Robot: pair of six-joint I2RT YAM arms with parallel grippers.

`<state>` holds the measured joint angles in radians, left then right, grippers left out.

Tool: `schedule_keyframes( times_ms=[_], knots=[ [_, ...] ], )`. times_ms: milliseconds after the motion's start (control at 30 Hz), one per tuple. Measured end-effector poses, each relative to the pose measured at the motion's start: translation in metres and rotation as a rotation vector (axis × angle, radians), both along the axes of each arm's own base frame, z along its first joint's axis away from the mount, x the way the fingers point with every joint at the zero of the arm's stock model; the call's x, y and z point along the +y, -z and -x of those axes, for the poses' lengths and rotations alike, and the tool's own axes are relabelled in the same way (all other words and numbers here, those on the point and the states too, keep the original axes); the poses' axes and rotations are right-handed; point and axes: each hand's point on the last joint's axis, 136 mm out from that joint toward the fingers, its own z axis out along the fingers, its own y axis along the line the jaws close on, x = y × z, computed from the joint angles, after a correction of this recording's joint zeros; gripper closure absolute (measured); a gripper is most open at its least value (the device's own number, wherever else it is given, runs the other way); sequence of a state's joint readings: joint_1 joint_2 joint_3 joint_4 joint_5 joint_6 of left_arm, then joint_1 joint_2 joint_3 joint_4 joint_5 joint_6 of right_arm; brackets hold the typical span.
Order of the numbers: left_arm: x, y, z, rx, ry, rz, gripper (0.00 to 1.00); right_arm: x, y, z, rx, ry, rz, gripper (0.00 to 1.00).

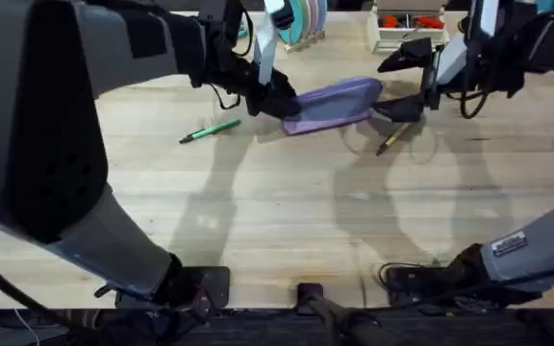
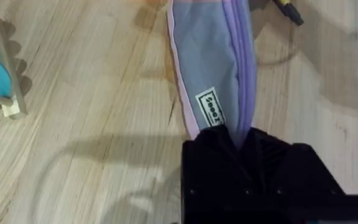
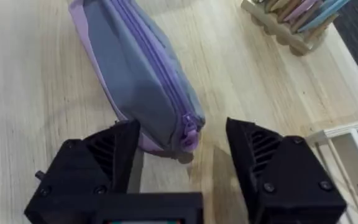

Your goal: Unzip the bag, pick up the pens from the table one at a time and place them inside, then zip the bag closed.

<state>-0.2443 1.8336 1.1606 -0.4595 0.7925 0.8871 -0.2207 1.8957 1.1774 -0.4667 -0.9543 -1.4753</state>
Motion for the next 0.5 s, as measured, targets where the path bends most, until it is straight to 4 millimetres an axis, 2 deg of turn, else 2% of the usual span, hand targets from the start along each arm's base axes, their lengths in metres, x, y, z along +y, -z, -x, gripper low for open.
schedule_keyframes(
  times_ms=[100, 233, 500],
  knots=[
    [0.0, 0.0, 0.0, 0.0, 0.0, 0.0, 0.958, 0.0, 0.006, 0.001, 0.017, 0.0, -0.003, 0.206],
    [0.0, 0.0, 0.0, 0.0, 0.0, 0.0, 0.958, 0.001, 0.013, 0.001, 0.034, -0.002, -0.006, 0.347],
    [0.0, 0.0, 0.0, 0.0, 0.0, -0.001, 0.959, 0.001, 0.014, 0.002, 0.037, -0.002, -0.002, 0.723]
  ],
)
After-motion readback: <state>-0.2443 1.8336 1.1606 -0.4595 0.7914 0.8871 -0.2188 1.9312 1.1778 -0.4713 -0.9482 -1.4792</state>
